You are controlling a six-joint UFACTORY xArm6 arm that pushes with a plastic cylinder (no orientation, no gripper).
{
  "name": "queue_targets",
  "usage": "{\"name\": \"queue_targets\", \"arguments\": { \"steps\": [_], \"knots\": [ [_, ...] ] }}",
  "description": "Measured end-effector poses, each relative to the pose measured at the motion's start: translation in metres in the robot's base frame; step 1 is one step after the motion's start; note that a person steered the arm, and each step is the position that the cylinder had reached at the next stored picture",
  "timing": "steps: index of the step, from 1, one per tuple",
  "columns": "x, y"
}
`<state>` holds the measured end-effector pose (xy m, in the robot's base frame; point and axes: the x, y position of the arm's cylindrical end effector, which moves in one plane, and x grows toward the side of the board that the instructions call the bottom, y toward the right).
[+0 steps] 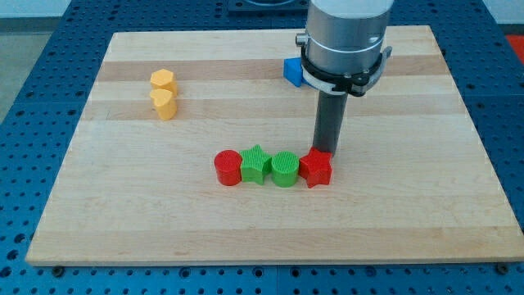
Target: Move the arm towards the blue blocks
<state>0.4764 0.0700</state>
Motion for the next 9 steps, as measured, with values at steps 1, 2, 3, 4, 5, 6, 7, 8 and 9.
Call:
{"name": "queue_targets", "arguments": {
  "steps": [1, 2, 3, 4, 5, 6, 7, 8, 9],
  "knots": [
    [-0.031, -0.014],
    [-0.050, -0.034],
    [-0.050, -0.057],
    [-0.050, -0.100],
    [-0.053, -0.146],
    [-0.053, -0.171],
    [-0.057, -0.160],
    [-0.096, -0.086],
    [-0.117, -0.057]
  ]
}}
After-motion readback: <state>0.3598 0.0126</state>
